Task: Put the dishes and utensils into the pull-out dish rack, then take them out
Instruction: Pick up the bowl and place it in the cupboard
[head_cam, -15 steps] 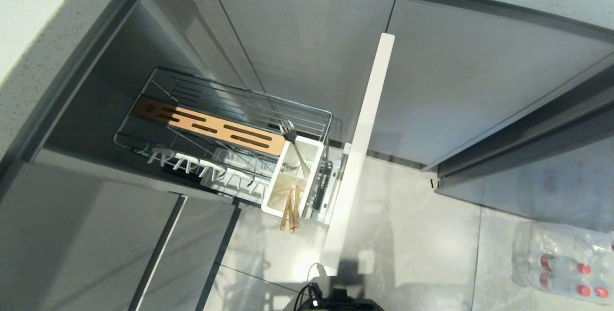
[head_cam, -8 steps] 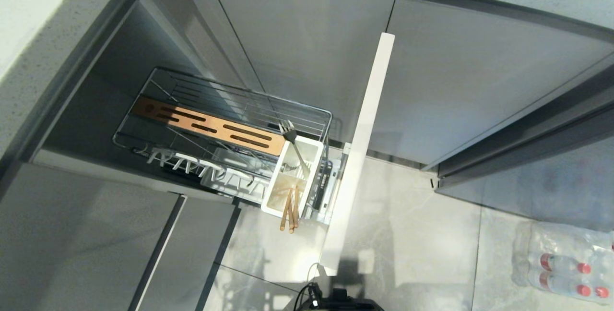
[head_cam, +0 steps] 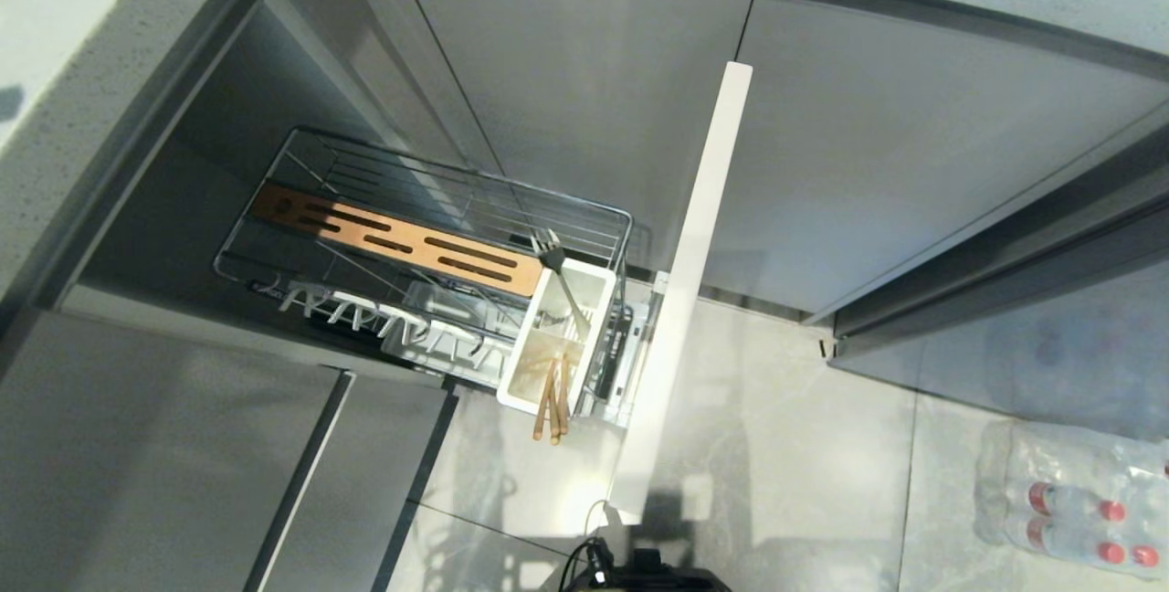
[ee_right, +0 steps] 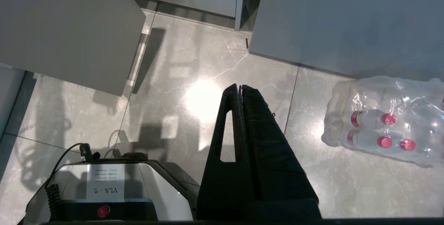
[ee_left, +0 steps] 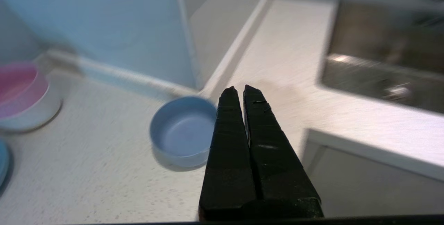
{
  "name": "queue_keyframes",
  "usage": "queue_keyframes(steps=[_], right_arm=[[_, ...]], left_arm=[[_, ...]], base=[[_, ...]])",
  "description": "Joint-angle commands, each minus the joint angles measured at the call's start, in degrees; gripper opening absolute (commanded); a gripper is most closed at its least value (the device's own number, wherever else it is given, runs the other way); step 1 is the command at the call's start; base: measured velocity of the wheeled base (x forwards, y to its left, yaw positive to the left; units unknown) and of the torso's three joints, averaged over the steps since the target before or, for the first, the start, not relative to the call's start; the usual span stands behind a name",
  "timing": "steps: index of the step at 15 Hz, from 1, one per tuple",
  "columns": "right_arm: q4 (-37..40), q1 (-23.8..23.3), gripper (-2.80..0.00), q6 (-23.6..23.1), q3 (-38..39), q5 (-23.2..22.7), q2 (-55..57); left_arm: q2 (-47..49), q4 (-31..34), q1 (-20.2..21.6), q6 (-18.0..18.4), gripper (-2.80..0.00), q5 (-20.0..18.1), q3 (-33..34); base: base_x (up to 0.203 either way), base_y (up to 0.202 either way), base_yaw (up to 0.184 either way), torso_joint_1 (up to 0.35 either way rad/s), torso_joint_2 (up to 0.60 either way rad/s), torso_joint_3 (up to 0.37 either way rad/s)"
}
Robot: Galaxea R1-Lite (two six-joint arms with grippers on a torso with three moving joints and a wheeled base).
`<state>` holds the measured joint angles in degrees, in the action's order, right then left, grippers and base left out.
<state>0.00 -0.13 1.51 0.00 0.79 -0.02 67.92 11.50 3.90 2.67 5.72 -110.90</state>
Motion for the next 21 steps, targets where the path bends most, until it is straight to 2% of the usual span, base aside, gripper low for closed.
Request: queue_keyframes(steps=[1,4,7,10,19,20,21], right_arm=[[0.00,0.01,-2.80,0.02,0.00,0.00,0.02],[0.00,0.00,-2.80,-0.02,0.00,0.00,0.02],[0.00,0.05,-2.80,-0.02,0.00,0.00,0.02],[0.00,0.05,-2.80,0.02,0.00,0.04,0.02],[0.00,0.05,-2.80,0.06,0.00,0.00,0.02],[0.00,-0.04,-2.80,-0.02,0.00,0.00,0.02],[0.00,0.05,-2.80,-0.02,0.00,0.00,0.02]], left_arm=[[10.60,0.01,4.30,0.06,-2.80,0.88,-1.07],[15.48,5.14,8.63,-0.39,-2.80,2.12,-1.50],[16.77,5.54,8.81,-6.04,-2.80,1.91,-1.51],[16.16,4.84,8.85,-8.84,-2.80,1.52,-1.51],[12.74,5.03,7.97,-9.61,-2.80,0.34,-1.51],[12.86,4.87,7.89,-9.63,0.00,0.25,-1.51],[12.94,4.86,7.51,-9.68,0.00,0.25,-1.51]], base=[[0.000,0.000,0.000,0.000,0.00,0.000],[0.000,0.000,0.000,0.000,0.00,0.000],[0.000,0.000,0.000,0.000,0.00,0.000],[0.000,0.000,0.000,0.000,0.00,0.000],[0.000,0.000,0.000,0.000,0.00,0.000],[0.000,0.000,0.000,0.000,0.00,0.000],[0.000,0.000,0.000,0.000,0.00,0.000]])
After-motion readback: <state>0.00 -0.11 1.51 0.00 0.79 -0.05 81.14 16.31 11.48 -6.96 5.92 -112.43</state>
